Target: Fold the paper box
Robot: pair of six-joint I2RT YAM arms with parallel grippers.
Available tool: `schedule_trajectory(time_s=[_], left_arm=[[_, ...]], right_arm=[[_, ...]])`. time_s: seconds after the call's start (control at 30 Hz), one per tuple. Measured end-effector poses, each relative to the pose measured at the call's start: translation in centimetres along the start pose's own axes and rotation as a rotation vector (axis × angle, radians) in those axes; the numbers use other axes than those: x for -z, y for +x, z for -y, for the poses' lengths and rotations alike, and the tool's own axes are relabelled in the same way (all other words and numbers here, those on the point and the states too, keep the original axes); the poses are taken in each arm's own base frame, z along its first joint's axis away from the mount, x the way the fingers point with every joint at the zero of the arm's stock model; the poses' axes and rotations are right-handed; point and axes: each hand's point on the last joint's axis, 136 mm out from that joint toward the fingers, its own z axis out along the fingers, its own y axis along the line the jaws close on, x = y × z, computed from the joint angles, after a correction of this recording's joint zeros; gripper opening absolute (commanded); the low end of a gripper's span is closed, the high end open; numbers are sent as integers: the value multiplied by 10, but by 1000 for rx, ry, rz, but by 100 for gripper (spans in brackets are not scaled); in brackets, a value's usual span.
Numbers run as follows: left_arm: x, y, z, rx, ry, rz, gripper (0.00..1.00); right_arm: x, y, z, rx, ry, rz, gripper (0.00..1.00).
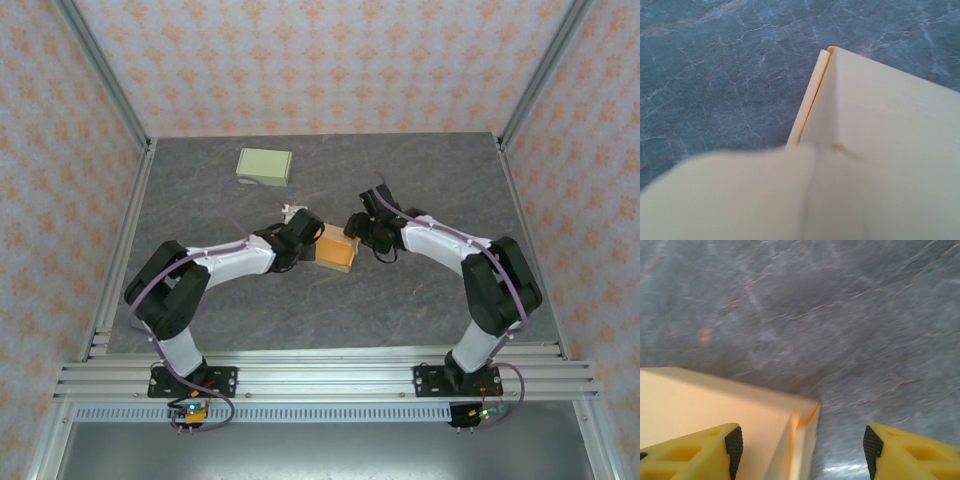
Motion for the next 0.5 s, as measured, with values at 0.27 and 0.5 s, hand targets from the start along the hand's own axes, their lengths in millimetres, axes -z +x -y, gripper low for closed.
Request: schedule_trajectory(time_s=[0.27, 0.5], left_arm=[[58, -5, 2, 28, 141, 51, 64], [95, -16, -4, 46, 183, 100, 71]], right_arm=[[-14, 8, 29, 36, 123, 3, 68], [21, -21, 14, 103, 141, 49, 70]])
